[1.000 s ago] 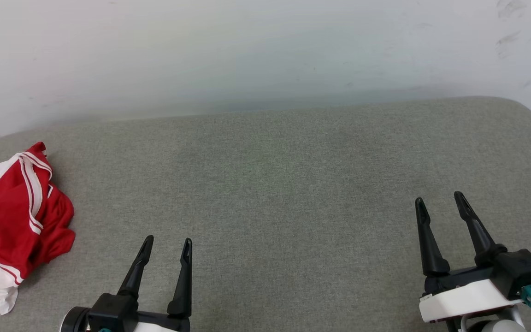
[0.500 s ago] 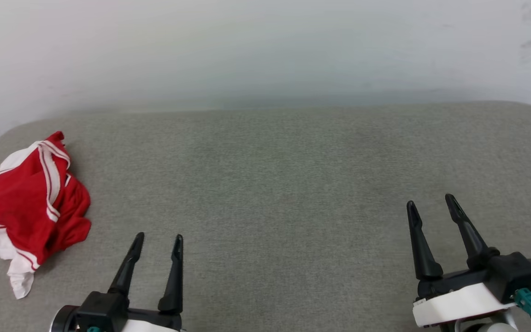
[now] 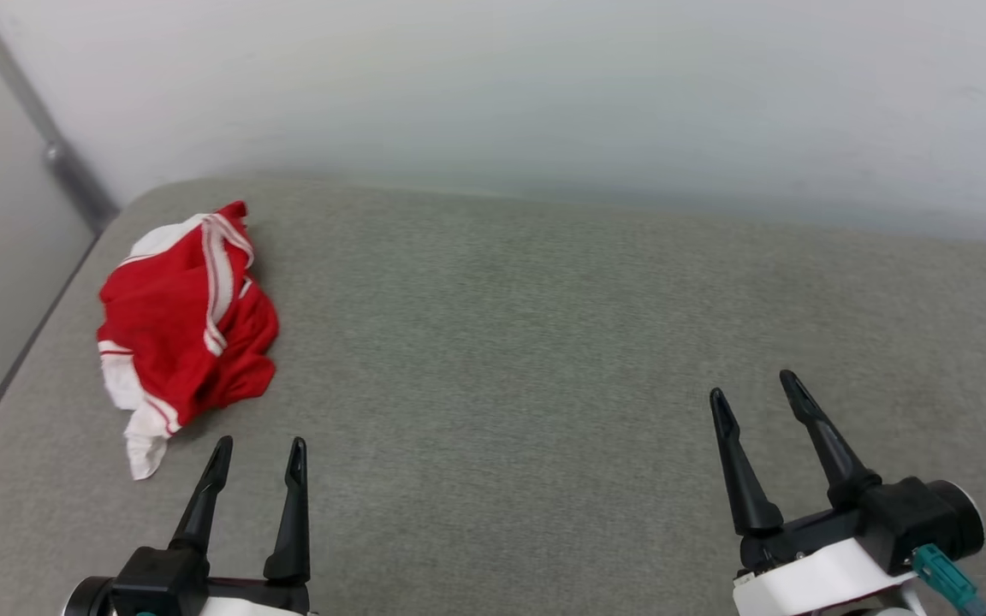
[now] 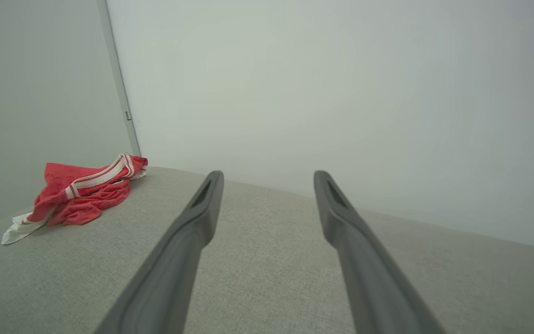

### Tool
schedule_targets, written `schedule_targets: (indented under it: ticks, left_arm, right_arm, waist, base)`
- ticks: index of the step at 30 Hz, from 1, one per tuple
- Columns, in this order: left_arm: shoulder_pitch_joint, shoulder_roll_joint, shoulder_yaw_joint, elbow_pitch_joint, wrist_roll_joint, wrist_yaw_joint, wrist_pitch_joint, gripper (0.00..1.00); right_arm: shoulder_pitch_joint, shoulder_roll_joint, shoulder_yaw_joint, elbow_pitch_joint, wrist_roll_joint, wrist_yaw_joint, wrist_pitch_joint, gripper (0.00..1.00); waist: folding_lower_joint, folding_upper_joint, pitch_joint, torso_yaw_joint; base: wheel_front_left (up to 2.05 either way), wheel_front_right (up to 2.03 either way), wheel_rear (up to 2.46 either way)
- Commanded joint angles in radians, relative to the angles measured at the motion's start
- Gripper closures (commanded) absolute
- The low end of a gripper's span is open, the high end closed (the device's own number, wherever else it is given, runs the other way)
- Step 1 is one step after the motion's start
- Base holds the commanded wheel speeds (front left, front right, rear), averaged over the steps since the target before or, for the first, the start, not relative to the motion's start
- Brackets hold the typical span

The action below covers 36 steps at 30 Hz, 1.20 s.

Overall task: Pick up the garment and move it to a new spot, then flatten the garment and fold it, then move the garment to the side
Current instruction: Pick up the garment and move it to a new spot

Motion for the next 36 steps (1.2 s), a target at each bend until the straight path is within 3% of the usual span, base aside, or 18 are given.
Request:
schedule_targets:
  ticks: [1,20,36]
  left_arm:
    - [0.008,-0.001,0.005,-0.004,0.006,-0.002,-0.003,0.00]
    - [0.038,-0.001,0.011,-0.015,0.010,-0.011,-0.003,0.00]
    - [0.044,-0.001,0.029,-0.032,-0.002,-0.011,-0.003,0.00]
  right_arm:
    - [0.014,0.001,0.005,0.001,0.003,0.000,-0.002,0.00]
    - [0.022,0.001,0.040,-0.010,0.038,0.000,-0.002,0.00]
    - [0.019,0.001,0.059,-0.003,0.049,0.000,-0.002,0.00]
  waist:
    - [0.0000,0.0000,-0.009,0.043]
    - [0.0000,0.0000,-0.025,0.232]
    - [0.0000,0.0000,-0.021,0.235]
  base:
    - [0.00,0.00,0.00]
    - [0.00,0.00,0.00]
    - [0.00,0.00,0.00]
